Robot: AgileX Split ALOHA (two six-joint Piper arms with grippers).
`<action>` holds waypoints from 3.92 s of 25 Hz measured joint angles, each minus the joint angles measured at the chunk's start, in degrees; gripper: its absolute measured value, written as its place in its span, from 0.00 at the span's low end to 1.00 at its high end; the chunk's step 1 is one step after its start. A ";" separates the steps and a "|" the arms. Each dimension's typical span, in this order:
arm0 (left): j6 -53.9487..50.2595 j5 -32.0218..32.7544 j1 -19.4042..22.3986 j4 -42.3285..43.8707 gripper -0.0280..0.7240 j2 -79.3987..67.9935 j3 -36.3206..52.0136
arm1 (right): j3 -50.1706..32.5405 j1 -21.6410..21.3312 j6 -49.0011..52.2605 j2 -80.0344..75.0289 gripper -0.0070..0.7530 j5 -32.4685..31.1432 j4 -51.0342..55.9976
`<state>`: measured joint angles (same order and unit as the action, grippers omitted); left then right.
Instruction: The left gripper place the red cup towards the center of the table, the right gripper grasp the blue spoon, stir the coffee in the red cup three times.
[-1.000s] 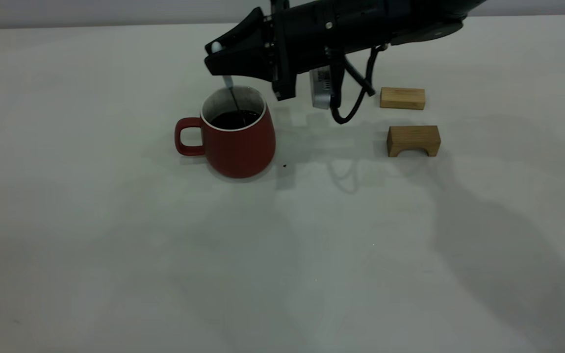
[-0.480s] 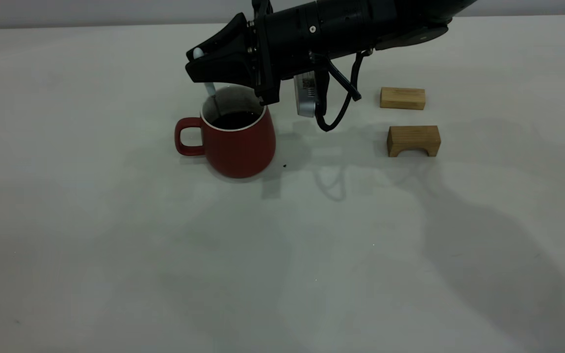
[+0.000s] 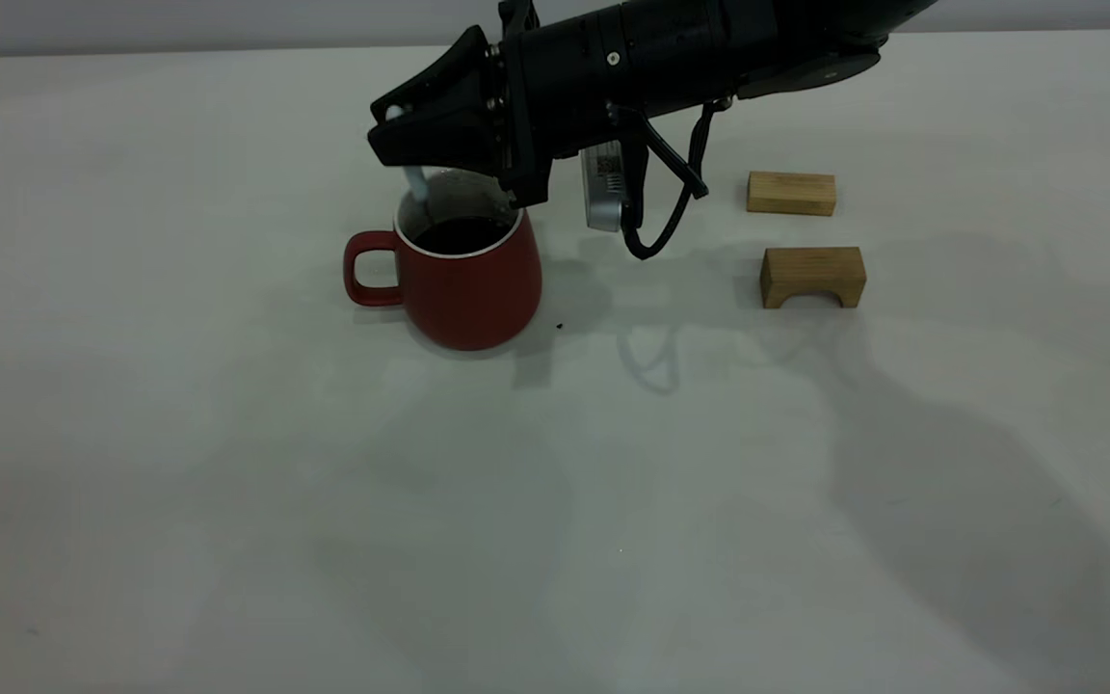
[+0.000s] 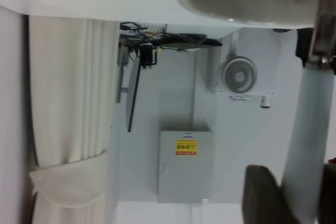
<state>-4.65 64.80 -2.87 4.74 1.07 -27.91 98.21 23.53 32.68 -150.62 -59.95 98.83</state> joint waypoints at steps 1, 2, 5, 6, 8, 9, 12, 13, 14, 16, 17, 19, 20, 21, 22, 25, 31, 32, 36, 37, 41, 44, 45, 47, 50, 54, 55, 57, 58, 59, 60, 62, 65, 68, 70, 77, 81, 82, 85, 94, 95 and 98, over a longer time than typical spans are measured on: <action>0.00 0.00 0.00 0.00 0.47 0.00 0.00 | 0.00 0.00 -0.37 0.00 0.49 -0.54 -0.60; 0.00 0.00 0.00 0.00 0.47 0.00 0.00 | 0.00 -0.04 -0.90 0.00 0.55 -1.37 -1.50; 0.00 0.00 0.00 0.00 0.47 0.00 0.00 | 0.00 -0.04 -1.75 0.00 0.66 -4.66 -4.90; 0.00 0.00 0.00 0.00 0.47 0.00 0.00 | 0.00 -0.04 -1.79 0.26 0.68 -5.24 -6.65; 0.00 0.00 0.00 0.00 0.47 0.00 0.00 | 0.00 -0.04 -1.79 1.53 0.70 -5.38 -10.69; 0.00 0.00 0.00 0.00 0.47 0.00 0.00 | 0.00 -0.04 -1.79 2.86 0.70 -5.43 -13.07; 0.00 0.00 0.00 0.00 0.47 0.00 0.00 | 0.00 -0.04 -1.79 8.58 0.70 -5.43 -21.19; 0.00 0.00 0.00 0.00 0.47 0.00 0.00 | 0.00 -0.04 -1.79 10.99 0.70 -5.43 -24.78; 0.00 0.00 0.00 0.00 0.47 0.00 0.00 | 0.00 -0.04 -1.79 13.10 0.70 -5.43 -28.66; 0.00 0.00 0.00 0.00 0.47 0.00 0.00 | 0.00 -0.04 -1.79 18.27 0.69 -5.43 -36.15; 0.00 0.00 0.00 0.00 0.47 0.00 0.00 | 0.00 -0.04 -1.79 20.84 0.69 -5.49 -40.24; 0.00 0.00 0.00 0.00 0.47 0.00 0.00 | 0.00 -0.04 -1.81 25.53 0.68 -6.09 -47.23; 0.00 0.00 0.00 0.00 0.47 0.00 0.00 | 0.00 -0.04 -1.81 28.06 0.68 -6.64 -50.65; 0.00 0.00 0.00 0.00 0.47 0.00 0.00 | 0.00 -0.04 -1.86 30.14 0.68 -7.21 -53.68; 0.00 0.00 0.00 0.00 0.47 0.00 0.00 | 0.00 -0.04 -1.86 32.61 0.68 -7.97 -56.00; 0.00 0.00 0.00 0.00 0.47 0.00 0.00 | 0.00 -0.04 -2.90 39.46 0.68 -9.15 -62.44; 0.00 0.00 0.00 0.00 0.47 0.00 0.00 | 0.00 -0.04 -22.86 51.12 0.68 -10.35 -76.12; 0.00 0.00 0.00 0.00 0.47 0.00 0.00 | 0.00 -0.04 -26.25 52.45 0.68 -10.44 -77.27; 0.00 0.00 0.00 0.00 0.47 0.00 0.00 | -3.99 -0.04 -40.37 59.37 0.68 -10.56 -78.39; 0.00 0.00 0.00 0.00 0.47 0.00 0.00 | -5.92 -0.04 -43.04 61.67 0.68 -10.61 -78.54; 0.00 0.00 0.00 0.00 0.47 0.00 0.00 | -17.39 -0.04 -47.86 71.96 0.68 -10.88 -80.74; 0.00 0.00 0.00 0.00 0.47 0.00 0.00 | -26.19 -0.04 -48.01 79.71 0.68 -10.96 -82.76; 0.00 0.00 0.00 0.00 0.47 0.00 0.00 | -29.12 -0.04 -48.01 82.52 0.68 -10.96 -83.01; 0.00 0.00 0.00 0.00 0.47 0.00 0.00 | -34.83 -0.04 -48.01 88.19 0.68 -10.96 -83.06; 0.00 0.00 0.00 0.00 0.47 0.00 0.00 | -42.65 -0.04 -48.01 98.40 0.68 -10.96 -83.06; 0.00 0.00 0.00 0.00 0.47 0.00 0.00 | -52.23 -0.62 -47.96 112.19 0.68 -7.06 -82.74; 0.00 0.00 0.00 0.00 0.47 0.00 0.00 | -54.20 -1.41 -47.64 115.32 0.68 -5.08 -82.31; 0.00 0.00 0.00 0.00 0.47 0.00 0.00 | -58.50 -4.61 -46.28 120.55 0.68 -1.90 -82.05; 0.00 0.00 0.00 0.00 0.47 0.00 0.00 | -60.04 -6.70 -45.64 123.13 0.68 -0.87 -82.14; 0.00 0.00 0.00 0.00 0.47 0.00 0.00 | -61.68 -8.50 -45.38 125.50 0.68 -0.21 -82.51; 0.00 0.00 0.00 0.00 0.47 0.00 0.00 | -63.17 -10.57 -45.33 127.69 0.68 0.05 -83.22; 0.00 0.00 0.00 0.00 0.47 0.00 0.00 | -65.39 -14.42 -45.39 131.26 0.68 0.00 -85.24; 0.00 0.00 0.00 0.00 0.47 0.00 0.00 | -68.30 -18.73 -45.25 136.23 0.68 -0.33 -88.17; 0.00 0.00 0.00 0.00 0.47 0.00 0.00 | -69.72 -21.63 -43.19 140.48 0.68 -1.22 -89.91; 0.00 0.00 0.00 0.00 0.47 0.00 0.00 | -69.84 -22.63 -40.06 142.98 0.68 -1.70 -91.64; 0.00 0.00 0.00 0.00 0.47 0.00 0.00 | -70.66 -23.04 -31.19 148.39 0.68 -4.99 -98.42; 0.00 0.00 0.00 0.00 0.47 0.00 0.00 | -71.36 -23.04 -31.21 149.46 0.68 -4.99 -98.83; 0.00 0.00 0.00 0.00 0.47 0.00 0.00 | -71.36 -23.04 -31.36 149.46 0.68 -4.99 -98.83; 0.00 0.00 0.00 0.00 0.47 0.00 0.00 | -71.36 -23.04 -32.68 149.46 0.68 -4.99 -98.83; 0.00 0.00 0.00 0.00 0.47 0.00 0.00 | -71.36 -23.04 -33.52 149.53 0.68 -4.99 -98.83; 0.00 0.00 0.00 0.00 0.47 0.00 0.00 | -71.36 -23.04 -33.52 149.53 0.68 -4.99 -98.49; 0.00 0.00 0.00 0.00 0.47 0.00 0.00 | -71.36 -23.04 -33.52 149.53 0.68 -4.99 -98.49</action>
<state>-4.65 64.80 -2.87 4.74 1.07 -27.91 26.85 0.48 -0.83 -1.09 -64.94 0.34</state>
